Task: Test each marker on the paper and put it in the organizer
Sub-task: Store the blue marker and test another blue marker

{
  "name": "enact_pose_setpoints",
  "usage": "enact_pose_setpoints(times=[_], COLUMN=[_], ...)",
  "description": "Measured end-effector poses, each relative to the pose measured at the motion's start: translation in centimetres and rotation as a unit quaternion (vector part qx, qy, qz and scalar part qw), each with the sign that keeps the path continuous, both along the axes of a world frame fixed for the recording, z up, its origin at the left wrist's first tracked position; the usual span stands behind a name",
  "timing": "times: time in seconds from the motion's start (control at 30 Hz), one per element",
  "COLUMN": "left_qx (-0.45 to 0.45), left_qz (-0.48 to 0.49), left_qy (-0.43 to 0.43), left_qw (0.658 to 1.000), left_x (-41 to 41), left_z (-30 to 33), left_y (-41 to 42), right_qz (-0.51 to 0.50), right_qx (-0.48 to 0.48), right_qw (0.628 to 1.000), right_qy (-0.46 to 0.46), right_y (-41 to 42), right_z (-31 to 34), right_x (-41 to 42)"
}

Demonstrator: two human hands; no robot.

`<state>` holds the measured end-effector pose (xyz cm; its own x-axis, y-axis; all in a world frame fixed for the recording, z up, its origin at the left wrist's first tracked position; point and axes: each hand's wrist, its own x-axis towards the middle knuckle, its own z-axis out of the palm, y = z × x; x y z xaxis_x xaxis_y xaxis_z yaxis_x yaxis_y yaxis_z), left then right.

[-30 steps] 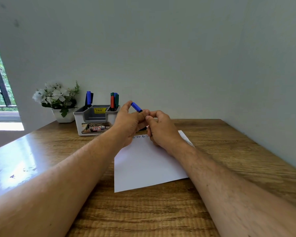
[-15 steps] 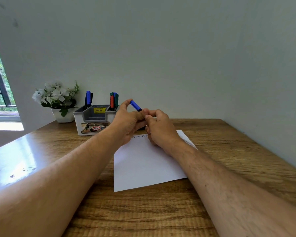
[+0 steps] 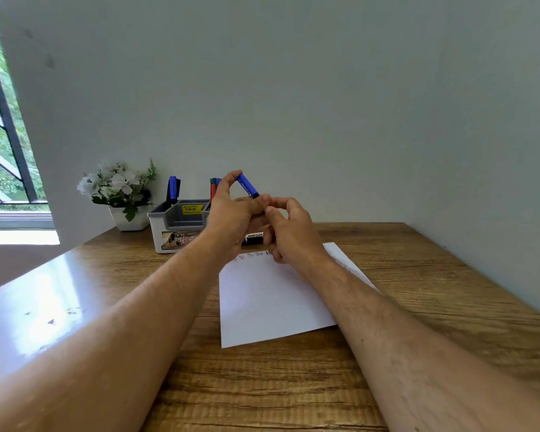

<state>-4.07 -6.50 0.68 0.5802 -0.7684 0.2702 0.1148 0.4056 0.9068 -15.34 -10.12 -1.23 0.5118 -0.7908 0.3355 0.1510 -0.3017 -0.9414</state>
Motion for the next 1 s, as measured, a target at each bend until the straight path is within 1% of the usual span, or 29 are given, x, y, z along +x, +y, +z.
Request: enact_pose_setpoints(times=[0.1, 0.17, 0.27, 0.37, 0.47, 0.6, 0.7, 0.77, 0.93, 1.0], left_qx=[-0.049, -0.064, -0.061, -0.027, -0.028, -0.050, -0.055, -0.042, 0.001, 0.033], left_qz=[0.071, 0.127, 0.201, 0.303, 0.373, 0.420, 0.442, 0.444, 0.429, 0.433], left_qy=[-0.021, -0.030, -0.055, -0.126, -0.193, -0.261, -0.295, -0.311, -0.327, -0.351], left_qw=[0.996, 0.989, 0.976, 0.944, 0.907, 0.868, 0.845, 0.839, 0.842, 0.830], left_x=[1.7, 3.2, 5.8, 8.0, 9.6, 11.2, 12.0, 12.2, 12.5, 12.6], left_z=[1.1, 1.9, 2.6, 3.1, 3.6, 4.0, 3.9, 3.6, 2.7, 2.5], left_y=[1.0, 2.0, 3.5, 4.9, 5.6, 5.7, 5.2, 4.6, 3.1, 2.5], right_qz=[-0.024, -0.046, -0.062, -0.060, -0.051, -0.040, -0.025, -0.021, -0.017, -0.021], right_qx=[-0.037, -0.085, -0.143, -0.187, -0.196, -0.166, -0.140, -0.140, -0.153, -0.149], right_qw=[0.999, 0.994, 0.982, 0.963, 0.950, 0.952, 0.956, 0.958, 0.953, 0.952], right_qy=[0.011, 0.043, 0.110, 0.186, 0.238, 0.252, 0.255, 0.248, 0.261, 0.265], right_y=[1.0, 1.5, 2.2, 2.9, 3.6, 3.5, 3.1, 3.0, 2.9, 2.6], right_z=[0.3, 0.6, 0.9, 1.0, 0.5, -0.9, -1.2, -1.4, -1.7, -1.8], right_x=[1.1, 2.0, 3.5, 4.8, 5.7, 5.9, 5.6, 5.5, 5.8, 5.9])
